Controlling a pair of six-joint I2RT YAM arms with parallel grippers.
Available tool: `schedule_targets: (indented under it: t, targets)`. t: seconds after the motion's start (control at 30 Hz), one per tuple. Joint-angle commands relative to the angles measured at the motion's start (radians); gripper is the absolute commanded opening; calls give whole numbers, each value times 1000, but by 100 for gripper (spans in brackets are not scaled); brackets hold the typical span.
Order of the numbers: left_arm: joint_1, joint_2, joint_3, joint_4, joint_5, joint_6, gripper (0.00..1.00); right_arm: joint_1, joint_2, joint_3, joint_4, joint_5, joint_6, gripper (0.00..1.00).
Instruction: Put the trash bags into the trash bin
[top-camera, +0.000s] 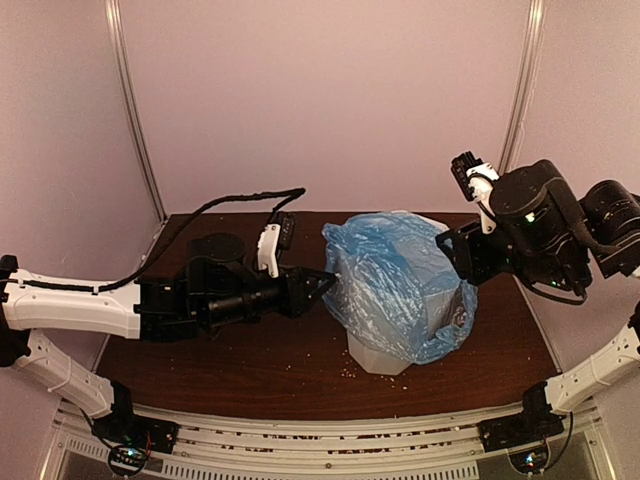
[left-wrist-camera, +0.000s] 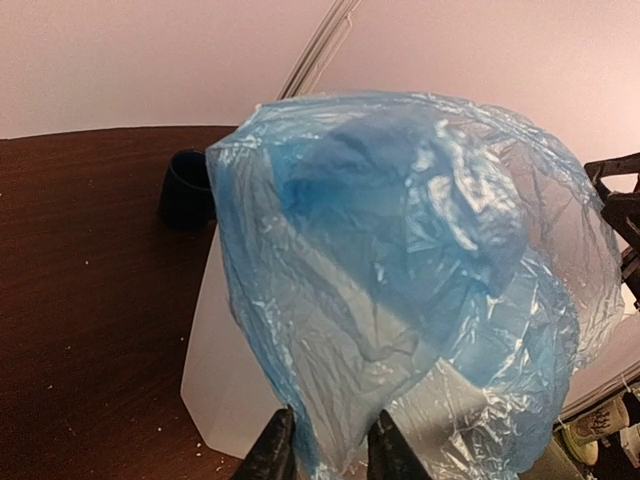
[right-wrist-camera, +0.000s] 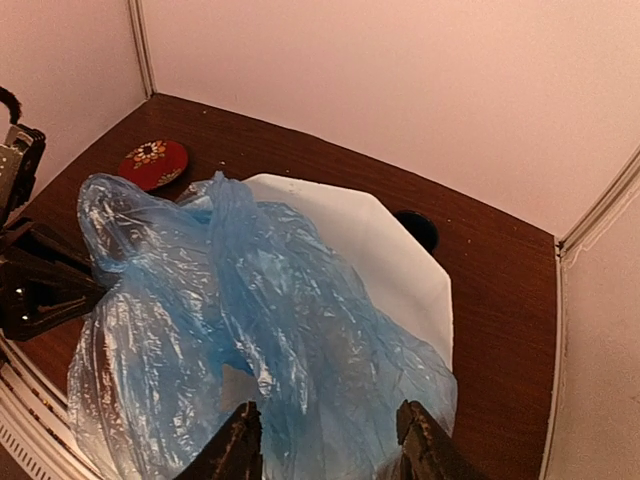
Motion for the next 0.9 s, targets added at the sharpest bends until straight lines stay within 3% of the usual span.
schedule_targets:
  t: [0.0, 0.13, 0.33, 0.43, 0.5, 0.63, 0.87]
  targets:
    - [-1, -21, -7, 59, 16, -1, 25, 3, -14, -18, 96, -124, -78, 51]
    - [-1, -21, -3, 56, 16, 6, 22, 14, 86, -14, -12, -62, -45, 55]
    - [-1, -21, -4, 50, 13, 12, 13, 18, 129, 45, -105, 76, 42, 53]
    - [-1, -16, -2, 43, 6, 19, 6, 17, 107, 64, -111, 87, 45, 44]
    - [-2, -8, 4, 34, -1, 25, 0, 10, 95, 61, -108, 85, 38, 32]
    - [-1, 8, 25, 14, -30, 38, 0, -62, 63, -1, -48, 48, -12, 6]
    - [45, 68, 144, -154, -92, 58, 0, -345, -35, -95, 156, -113, -208, 0]
